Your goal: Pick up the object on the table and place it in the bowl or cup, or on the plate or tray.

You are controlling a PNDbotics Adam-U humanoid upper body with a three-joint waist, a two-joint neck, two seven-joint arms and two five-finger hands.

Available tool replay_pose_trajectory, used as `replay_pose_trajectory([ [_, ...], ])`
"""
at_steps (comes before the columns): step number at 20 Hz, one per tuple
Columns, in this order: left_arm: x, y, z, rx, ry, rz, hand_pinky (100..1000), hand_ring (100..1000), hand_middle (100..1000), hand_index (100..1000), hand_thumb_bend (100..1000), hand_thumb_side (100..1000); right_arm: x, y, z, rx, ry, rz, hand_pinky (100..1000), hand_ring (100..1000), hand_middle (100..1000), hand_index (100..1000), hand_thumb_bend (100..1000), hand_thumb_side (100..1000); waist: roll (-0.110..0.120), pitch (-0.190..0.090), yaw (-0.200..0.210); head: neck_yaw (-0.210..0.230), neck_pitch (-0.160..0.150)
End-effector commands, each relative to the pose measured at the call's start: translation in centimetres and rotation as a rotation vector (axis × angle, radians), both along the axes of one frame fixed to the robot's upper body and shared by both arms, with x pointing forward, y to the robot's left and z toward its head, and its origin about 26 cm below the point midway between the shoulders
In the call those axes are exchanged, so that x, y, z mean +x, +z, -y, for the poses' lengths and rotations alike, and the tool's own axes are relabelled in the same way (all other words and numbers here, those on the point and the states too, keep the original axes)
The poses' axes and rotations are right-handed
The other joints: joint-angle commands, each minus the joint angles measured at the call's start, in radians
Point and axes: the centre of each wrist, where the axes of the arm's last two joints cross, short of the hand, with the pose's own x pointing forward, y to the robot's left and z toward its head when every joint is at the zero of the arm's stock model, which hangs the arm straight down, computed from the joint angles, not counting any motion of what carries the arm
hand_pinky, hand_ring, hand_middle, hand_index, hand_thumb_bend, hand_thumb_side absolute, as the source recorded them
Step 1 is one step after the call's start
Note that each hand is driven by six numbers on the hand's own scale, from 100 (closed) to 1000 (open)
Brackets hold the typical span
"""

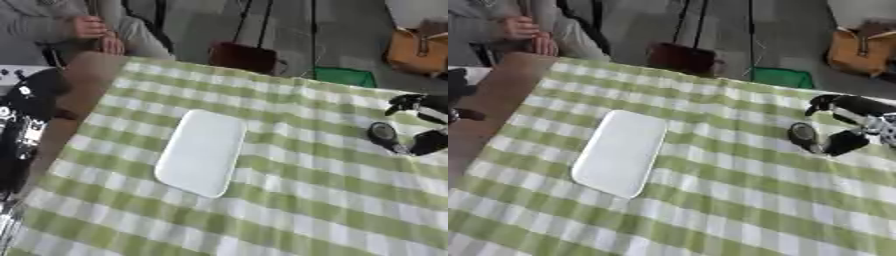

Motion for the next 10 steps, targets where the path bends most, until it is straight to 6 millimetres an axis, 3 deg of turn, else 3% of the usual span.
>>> replay_pose_trajectory([
  [1,-0.29,1.07,0.08,0.003,-0.012,0.038,613,823,853,780,484,784,-0.2,1.17,0.71,-0.025,-0.015,0.017,934,921,962,855,437,369,0.007,-0.014,0.002,-0.004,-0.012],
  [10,-0.32,1.0,0.19,0.002,-0.018,0.036,613,823,853,781,481,786,-0.17,1.54,0.73,-0.024,-0.022,0.044,929,916,958,854,431,380,0.014,-0.008,0.012,-0.01,-0.02],
])
